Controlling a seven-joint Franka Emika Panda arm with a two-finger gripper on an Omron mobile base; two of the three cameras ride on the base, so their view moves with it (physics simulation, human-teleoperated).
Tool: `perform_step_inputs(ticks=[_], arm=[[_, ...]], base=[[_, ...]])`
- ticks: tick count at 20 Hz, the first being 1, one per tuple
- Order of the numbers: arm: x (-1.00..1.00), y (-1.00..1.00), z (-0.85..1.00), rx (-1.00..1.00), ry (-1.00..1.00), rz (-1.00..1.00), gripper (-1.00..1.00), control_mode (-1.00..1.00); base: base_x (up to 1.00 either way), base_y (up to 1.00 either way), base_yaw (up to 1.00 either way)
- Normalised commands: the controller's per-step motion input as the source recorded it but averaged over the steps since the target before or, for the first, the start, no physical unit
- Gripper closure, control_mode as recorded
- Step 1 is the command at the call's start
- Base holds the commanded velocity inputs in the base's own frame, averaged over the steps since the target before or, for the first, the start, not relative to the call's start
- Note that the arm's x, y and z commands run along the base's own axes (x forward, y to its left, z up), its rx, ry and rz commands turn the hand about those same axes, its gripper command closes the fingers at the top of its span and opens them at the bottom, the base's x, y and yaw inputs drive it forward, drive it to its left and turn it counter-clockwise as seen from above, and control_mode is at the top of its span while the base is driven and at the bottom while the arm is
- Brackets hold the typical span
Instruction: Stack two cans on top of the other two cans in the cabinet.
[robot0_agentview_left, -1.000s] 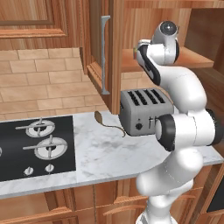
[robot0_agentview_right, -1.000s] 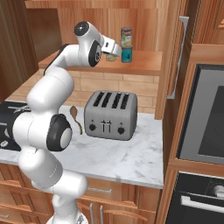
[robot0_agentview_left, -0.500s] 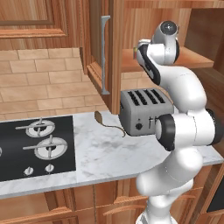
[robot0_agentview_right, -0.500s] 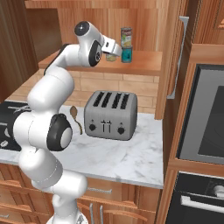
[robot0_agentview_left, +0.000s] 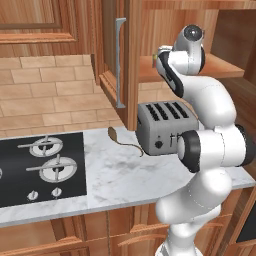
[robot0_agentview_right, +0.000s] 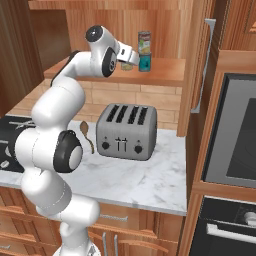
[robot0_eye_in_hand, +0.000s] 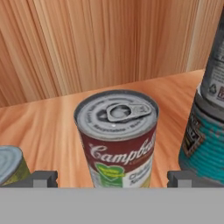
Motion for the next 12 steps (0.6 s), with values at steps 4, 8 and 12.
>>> perform_step_inputs(ticks=[4,8,12], arm=[[0.05,0.00,-0.16,0.00,0.00,0.00,-1.00,-1.00],[0.07,0.00,-0.16,0.00,0.00,0.00,-1.00,-1.00],[0.08,0.00,-0.22,0.00,0.00,0.00,-1.00,-1.00]], base=[[0.00,0.00,0.00],[0.00,0.00,0.00],[0.00,0.00,0.00]])
